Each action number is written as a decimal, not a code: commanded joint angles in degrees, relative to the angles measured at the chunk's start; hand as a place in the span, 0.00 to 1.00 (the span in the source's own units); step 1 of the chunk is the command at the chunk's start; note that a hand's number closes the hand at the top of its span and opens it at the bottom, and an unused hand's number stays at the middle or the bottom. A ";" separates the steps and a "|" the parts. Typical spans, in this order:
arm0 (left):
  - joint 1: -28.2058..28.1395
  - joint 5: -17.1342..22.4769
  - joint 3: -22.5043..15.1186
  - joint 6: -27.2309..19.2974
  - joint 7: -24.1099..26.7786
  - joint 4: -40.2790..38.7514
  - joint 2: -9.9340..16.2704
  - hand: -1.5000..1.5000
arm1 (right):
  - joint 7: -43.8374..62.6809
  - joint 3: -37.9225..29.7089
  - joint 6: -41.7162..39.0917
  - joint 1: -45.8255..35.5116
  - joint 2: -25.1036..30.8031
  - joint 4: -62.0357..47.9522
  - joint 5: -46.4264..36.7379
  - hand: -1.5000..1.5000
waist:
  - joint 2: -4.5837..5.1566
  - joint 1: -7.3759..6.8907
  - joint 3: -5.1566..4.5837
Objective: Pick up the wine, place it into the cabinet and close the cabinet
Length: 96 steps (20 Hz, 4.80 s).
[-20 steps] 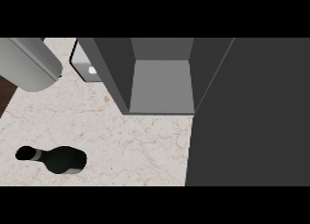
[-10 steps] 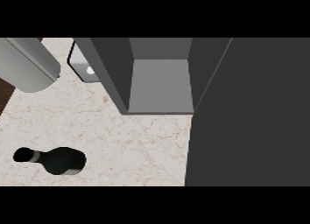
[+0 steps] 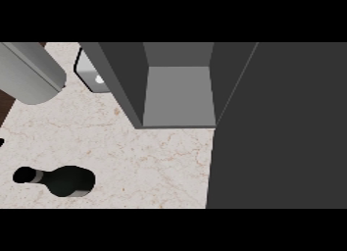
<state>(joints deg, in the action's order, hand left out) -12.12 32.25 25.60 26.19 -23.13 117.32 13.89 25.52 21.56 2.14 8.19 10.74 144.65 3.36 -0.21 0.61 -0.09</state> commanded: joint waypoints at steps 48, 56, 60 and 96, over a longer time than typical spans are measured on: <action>12.57 -31.71 -5.07 5.11 48.27 -62.70 -5.20 0.00 | 7.14 -2.99 2.17 0.81 3.20 15.01 4.86 0.00 | 0.05 0.44 0.02; 15.95 -27.05 -2.61 8.15 48.59 -71.09 -5.38 0.00 | 6.87 0.70 1.88 0.86 2.91 13.91 1.77 0.00 | 0.07 0.33 -0.01; 14.48 -24.29 -3.06 11.74 46.46 -68.97 -5.17 0.00 | 3.61 -1.60 0.99 2.17 2.79 10.39 2.48 0.00 | 0.07 -0.32 0.10; 12.12 -16.03 -20.06 -12.03 57.72 -50.49 -13.87 1.00 | 4.66 -0.84 0.61 2.26 2.50 12.12 3.20 0.00 | -0.12 0.11 0.10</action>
<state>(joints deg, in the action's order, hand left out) -0.64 14.37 11.45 18.13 35.71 63.65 0.27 25.19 20.60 2.91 7.25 12.03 144.07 3.61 -0.35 0.31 0.02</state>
